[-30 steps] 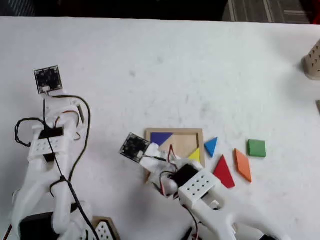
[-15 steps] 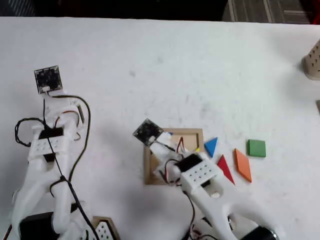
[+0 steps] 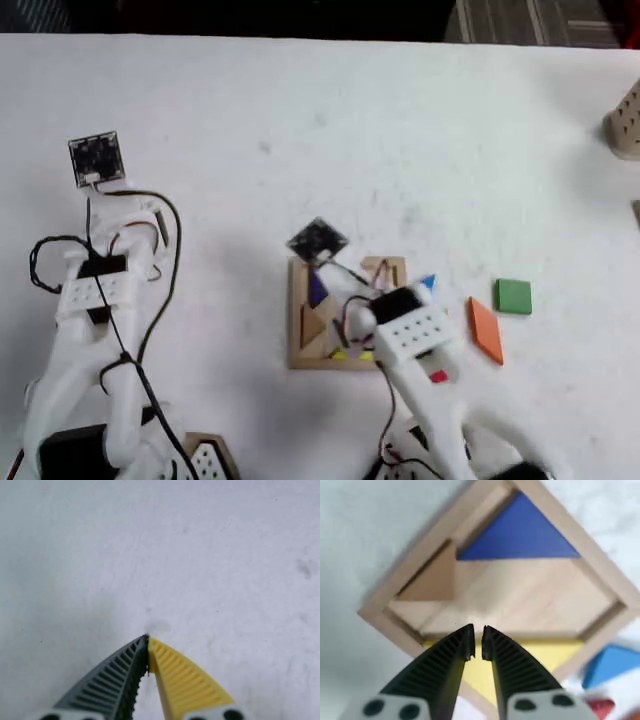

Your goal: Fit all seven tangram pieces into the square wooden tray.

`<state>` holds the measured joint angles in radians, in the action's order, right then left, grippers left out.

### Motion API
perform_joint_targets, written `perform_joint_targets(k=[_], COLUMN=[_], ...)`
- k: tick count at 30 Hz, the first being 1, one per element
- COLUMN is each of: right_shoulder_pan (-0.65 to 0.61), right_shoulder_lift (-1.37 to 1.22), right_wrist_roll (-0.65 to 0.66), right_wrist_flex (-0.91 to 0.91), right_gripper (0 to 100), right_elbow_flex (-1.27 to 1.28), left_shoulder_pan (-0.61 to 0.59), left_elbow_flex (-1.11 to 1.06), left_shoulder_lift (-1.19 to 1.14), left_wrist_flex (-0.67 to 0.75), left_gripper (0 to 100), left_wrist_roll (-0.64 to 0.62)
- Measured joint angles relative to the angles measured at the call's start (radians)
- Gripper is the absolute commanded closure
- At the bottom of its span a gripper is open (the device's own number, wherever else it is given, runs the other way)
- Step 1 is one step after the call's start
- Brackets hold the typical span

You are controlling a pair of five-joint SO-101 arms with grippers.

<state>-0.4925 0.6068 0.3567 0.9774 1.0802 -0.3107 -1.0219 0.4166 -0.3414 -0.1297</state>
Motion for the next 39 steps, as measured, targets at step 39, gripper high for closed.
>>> perform_joint_targets(k=[39], right_shoulder_pan=[0.138], right_shoulder_lift=[-0.341], right_wrist_roll=[0.216], right_wrist_flex=[-0.104], right_gripper=[96.3], right_elbow_flex=[-0.218], left_shoulder_pan=[0.0], left_elbow_flex=[0.0], left_shoulder_lift=[0.0], left_wrist_flex=[0.0], left_gripper=[98], left_wrist_roll=[0.0])
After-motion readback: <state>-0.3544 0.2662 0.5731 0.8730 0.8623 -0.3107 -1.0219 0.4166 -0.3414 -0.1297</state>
